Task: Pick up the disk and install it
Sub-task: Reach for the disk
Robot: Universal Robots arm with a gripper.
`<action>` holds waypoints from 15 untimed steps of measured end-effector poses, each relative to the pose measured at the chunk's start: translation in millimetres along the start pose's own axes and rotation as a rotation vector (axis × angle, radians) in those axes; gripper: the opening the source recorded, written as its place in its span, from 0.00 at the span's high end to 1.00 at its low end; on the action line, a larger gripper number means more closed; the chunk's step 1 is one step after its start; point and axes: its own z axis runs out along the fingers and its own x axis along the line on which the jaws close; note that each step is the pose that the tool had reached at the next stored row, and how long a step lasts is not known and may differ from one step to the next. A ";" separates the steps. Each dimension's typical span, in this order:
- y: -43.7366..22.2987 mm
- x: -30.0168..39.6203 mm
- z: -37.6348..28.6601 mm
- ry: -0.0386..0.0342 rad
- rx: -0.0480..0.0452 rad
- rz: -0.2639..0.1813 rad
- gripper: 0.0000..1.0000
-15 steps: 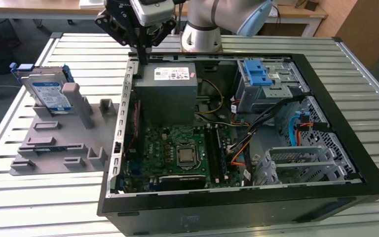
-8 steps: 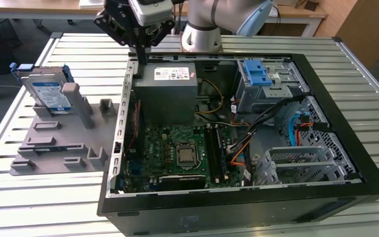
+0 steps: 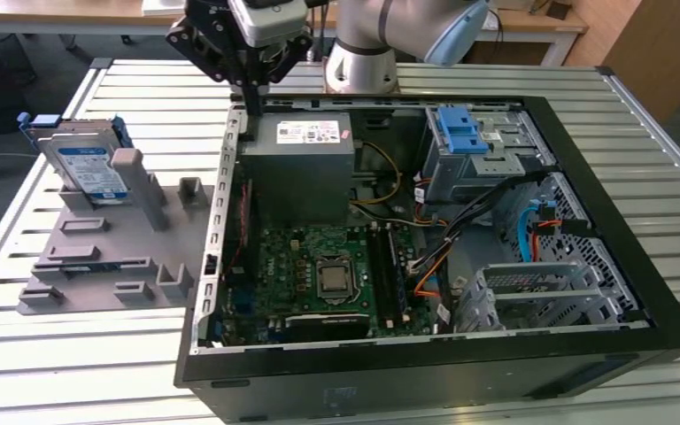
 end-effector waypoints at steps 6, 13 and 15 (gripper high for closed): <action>-0.1 1.0 0.0 0.0000 -0.0001 0.000 0.89; -0.2 2.8 -0.1 0.0000 0.0000 0.000 0.89; -0.3 3.3 -0.1 0.0000 0.0000 0.000 0.89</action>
